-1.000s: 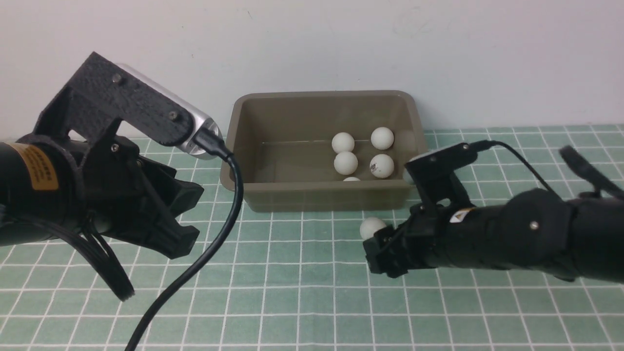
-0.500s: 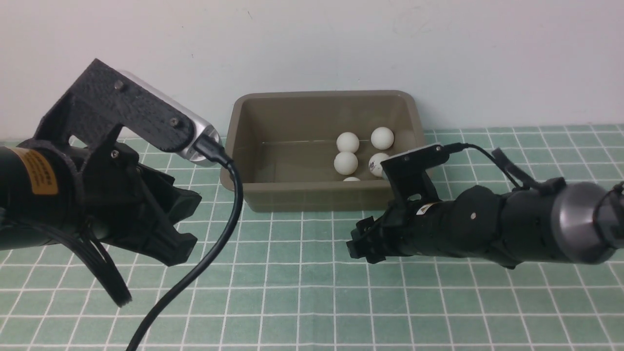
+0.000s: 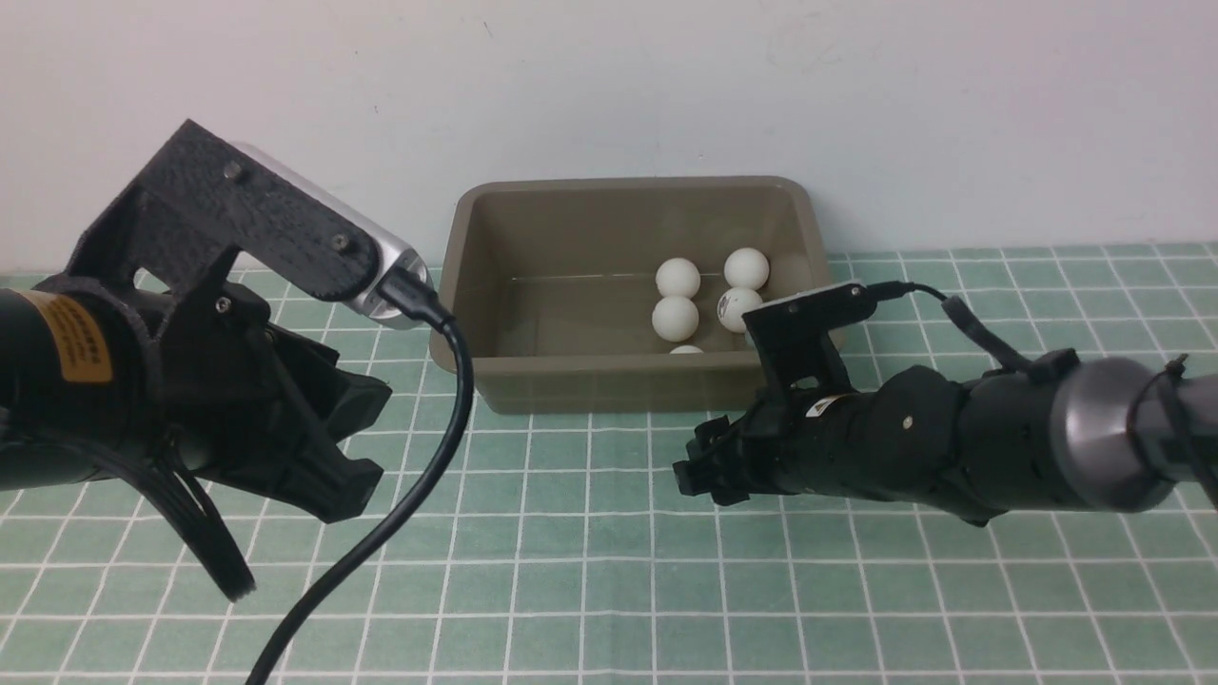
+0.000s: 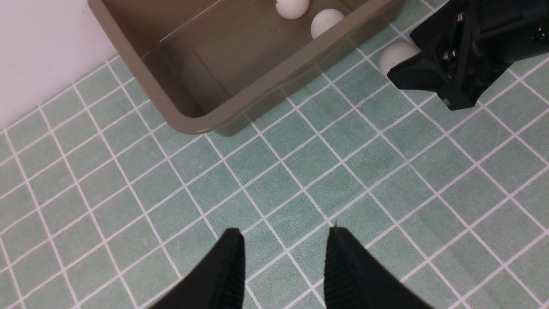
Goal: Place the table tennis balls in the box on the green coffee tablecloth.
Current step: 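Reach for and grasp a ping pong ball on the table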
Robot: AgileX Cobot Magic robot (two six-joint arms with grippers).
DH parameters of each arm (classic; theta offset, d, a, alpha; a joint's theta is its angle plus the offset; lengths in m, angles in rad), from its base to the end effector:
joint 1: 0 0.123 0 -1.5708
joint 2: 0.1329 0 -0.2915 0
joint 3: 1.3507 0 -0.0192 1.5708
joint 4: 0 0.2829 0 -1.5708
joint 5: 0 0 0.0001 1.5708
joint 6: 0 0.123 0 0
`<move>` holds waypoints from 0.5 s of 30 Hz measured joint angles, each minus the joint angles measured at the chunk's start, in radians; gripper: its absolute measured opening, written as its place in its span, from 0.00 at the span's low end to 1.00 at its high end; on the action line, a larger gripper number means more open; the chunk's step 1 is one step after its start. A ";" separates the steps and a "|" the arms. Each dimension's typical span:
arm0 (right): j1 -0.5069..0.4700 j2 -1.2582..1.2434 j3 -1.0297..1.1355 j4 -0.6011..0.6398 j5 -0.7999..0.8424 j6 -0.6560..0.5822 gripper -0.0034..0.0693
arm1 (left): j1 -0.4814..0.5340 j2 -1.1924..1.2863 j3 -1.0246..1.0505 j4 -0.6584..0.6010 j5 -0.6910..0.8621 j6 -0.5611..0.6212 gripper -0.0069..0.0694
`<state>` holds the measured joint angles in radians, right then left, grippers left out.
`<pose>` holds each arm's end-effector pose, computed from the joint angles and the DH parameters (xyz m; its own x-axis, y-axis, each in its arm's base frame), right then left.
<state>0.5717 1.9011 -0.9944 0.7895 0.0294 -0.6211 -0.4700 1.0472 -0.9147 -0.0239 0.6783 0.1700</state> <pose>0.3513 0.2291 0.0985 -0.7100 -0.2578 -0.6553 -0.4400 0.8890 0.1270 0.2351 -0.1215 0.3174 -0.5137 0.4300 -0.7424 0.5466 0.8310 0.1032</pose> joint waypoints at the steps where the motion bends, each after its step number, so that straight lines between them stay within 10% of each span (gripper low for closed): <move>1: 0.000 0.000 -0.001 0.002 0.000 0.000 0.63 | 0.000 0.000 0.000 0.000 0.000 0.000 0.41; 15: 0.000 0.042 -0.003 0.052 -0.005 0.002 0.44 | 0.000 0.000 0.000 0.000 0.027 0.000 0.41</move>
<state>0.5720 1.9434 -0.9978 0.8416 0.0244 -0.6188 -0.4700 1.0472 -0.9147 -0.0239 0.7053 0.1700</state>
